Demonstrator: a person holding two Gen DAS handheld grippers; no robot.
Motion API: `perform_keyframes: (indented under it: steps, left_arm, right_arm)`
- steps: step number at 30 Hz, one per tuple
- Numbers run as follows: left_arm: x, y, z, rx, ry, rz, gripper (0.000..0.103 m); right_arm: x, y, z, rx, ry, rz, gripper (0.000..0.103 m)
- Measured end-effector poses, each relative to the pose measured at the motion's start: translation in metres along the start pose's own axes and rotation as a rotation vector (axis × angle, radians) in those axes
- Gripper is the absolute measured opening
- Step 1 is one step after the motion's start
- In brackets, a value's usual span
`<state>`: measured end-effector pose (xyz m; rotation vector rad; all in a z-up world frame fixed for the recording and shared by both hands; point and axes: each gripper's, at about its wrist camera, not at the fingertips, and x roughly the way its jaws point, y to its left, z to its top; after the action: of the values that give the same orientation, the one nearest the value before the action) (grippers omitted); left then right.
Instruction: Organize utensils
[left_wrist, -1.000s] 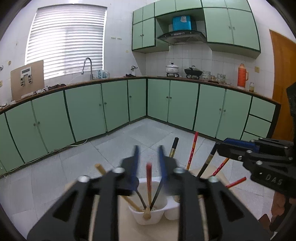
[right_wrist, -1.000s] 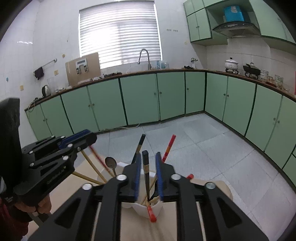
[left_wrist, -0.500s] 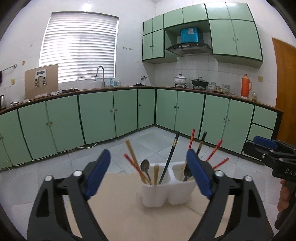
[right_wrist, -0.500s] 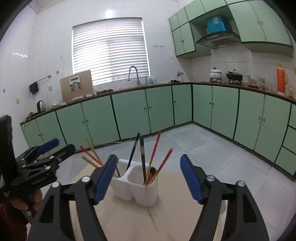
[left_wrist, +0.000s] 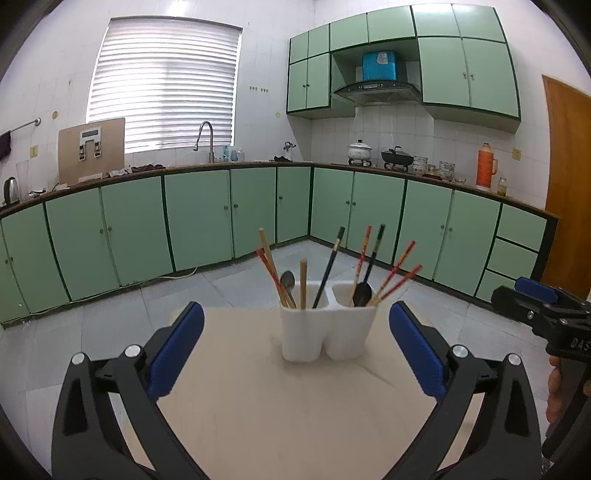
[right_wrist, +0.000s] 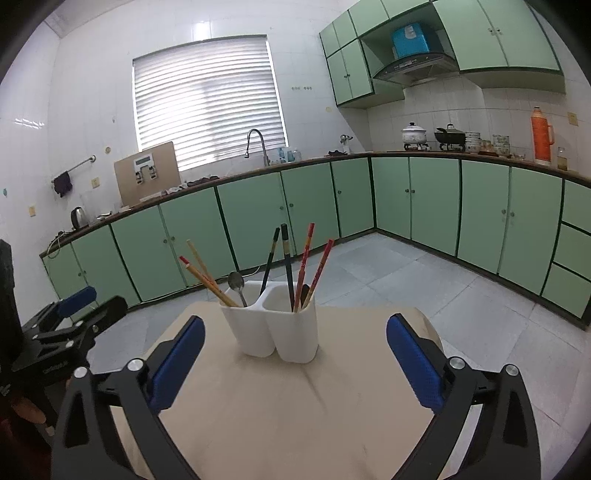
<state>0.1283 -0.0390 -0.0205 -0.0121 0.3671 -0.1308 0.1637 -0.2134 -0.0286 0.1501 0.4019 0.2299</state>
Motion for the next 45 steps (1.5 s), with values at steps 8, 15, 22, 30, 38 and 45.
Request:
perform_keyframes:
  steps: [8,15,22,30,38,45]
  left_arm:
    - [-0.03,-0.002,-0.009,-0.012,-0.001,-0.004,0.097]
    - [-0.06,-0.004,0.001,-0.004,-0.059,0.002,0.097]
    - [-0.087,-0.005,0.012,-0.001,-0.108,0.002,0.097]
    - [-0.109,-0.009,0.015,0.011,-0.144,0.0,0.097]
    - [-0.121,-0.014,0.016,0.021,-0.158,0.001,0.097]
    - [-0.125,-0.015,0.016,0.025,-0.163,0.0,0.097]
  right_arm:
    - [-0.024,0.019,-0.005,-0.037,-0.02,0.019,0.097]
    - [-0.044,0.034,-0.003,-0.072,-0.055,0.034,0.097]
    - [-0.065,0.044,0.004,-0.097,-0.094,0.048,0.097]
    - [-0.086,0.05,0.009,-0.107,-0.128,0.06,0.097]
    - [-0.096,0.056,0.01,-0.121,-0.143,0.067,0.097]
    - [-0.102,0.057,0.01,-0.122,-0.15,0.071,0.097]
